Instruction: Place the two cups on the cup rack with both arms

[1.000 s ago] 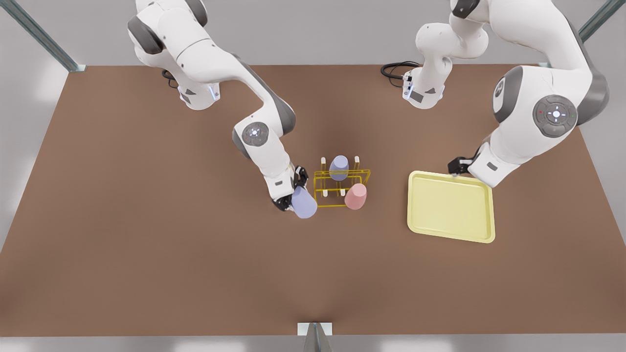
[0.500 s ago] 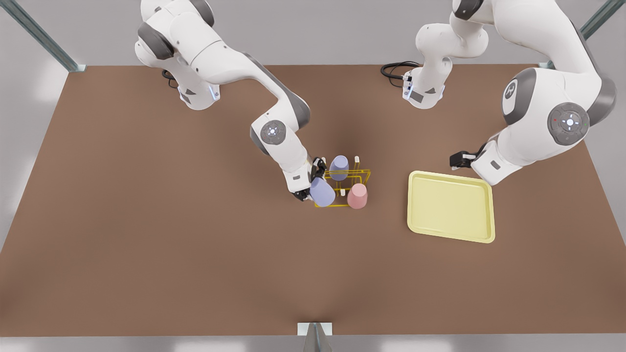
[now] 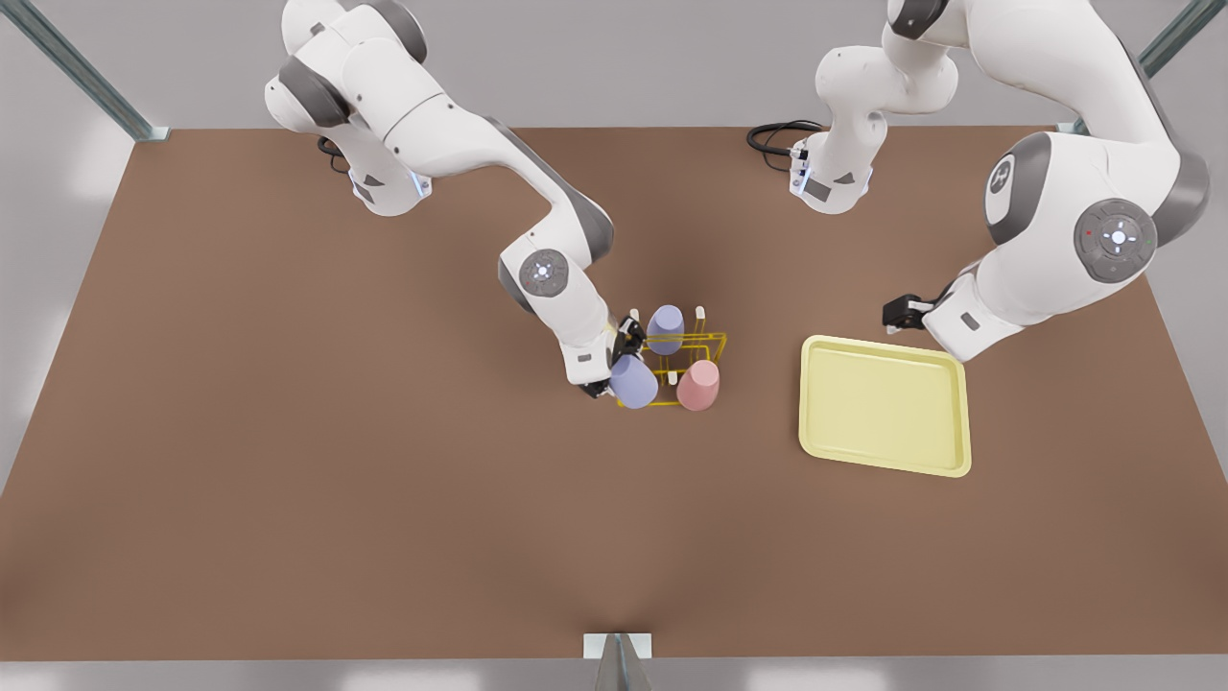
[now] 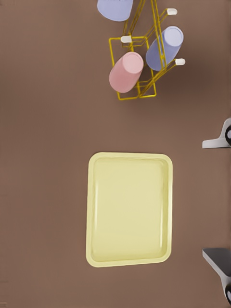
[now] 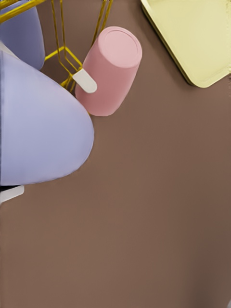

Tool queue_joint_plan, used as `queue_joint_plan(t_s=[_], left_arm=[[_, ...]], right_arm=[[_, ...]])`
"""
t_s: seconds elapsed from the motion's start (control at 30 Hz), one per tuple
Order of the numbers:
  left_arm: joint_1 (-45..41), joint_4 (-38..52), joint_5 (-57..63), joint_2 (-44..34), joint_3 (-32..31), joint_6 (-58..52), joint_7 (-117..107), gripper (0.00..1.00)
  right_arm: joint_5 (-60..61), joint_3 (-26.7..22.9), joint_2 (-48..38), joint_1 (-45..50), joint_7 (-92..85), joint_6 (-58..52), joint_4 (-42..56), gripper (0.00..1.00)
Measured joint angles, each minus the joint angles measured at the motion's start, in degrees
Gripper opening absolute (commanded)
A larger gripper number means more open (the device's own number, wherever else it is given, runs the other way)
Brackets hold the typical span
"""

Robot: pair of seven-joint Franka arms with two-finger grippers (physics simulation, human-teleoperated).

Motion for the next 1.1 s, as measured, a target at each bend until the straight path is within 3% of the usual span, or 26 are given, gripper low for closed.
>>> queue_joint_plan(t_s=[0.53,0.67,0.73,0.77,0.93,1.03,1.1], left_arm=[[-1.1,0.2,4.0,0.0,-1.5,0.3,1.2,1.00],[-1.0,0.2,4.8,0.0,-1.5,0.3,1.4,1.00],[-0.8,0.2,4.8,0.0,-1.4,0.3,1.5,1.00],[-0.5,0.1,4.7,0.0,-1.4,0.3,1.5,1.00],[1.8,0.0,3.1,0.3,-1.2,0.0,1.7,1.00],[1.6,0.0,2.2,0.8,-1.4,-0.2,1.8,1.00],[1.4,0.2,1.9,0.9,-1.4,-0.2,1.8,1.00]], right_arm=[[-0.5,-0.4,0.5,-0.7,2.6,-4.7,7.1,1.00],[-4.5,-12.1,-2.5,-2.9,4.4,-21.7,15.5,1.00],[-6.9,-20.5,-4.4,-4.4,5.7,-30.3,16.4,1.00],[-7.7,-21.8,-7.6,-7.7,6.2,-34.0,15.7,1.00],[-13.2,-13.0,-32.7,-31.1,7.8,-45.5,-4.2,1.00],[-14.8,-10.3,-37.3,-41.6,8.4,-49.1,-8.2,1.00],[-15.4,-9.8,-38.0,-43.4,8.7,-50.7,-8.6,1.00]])
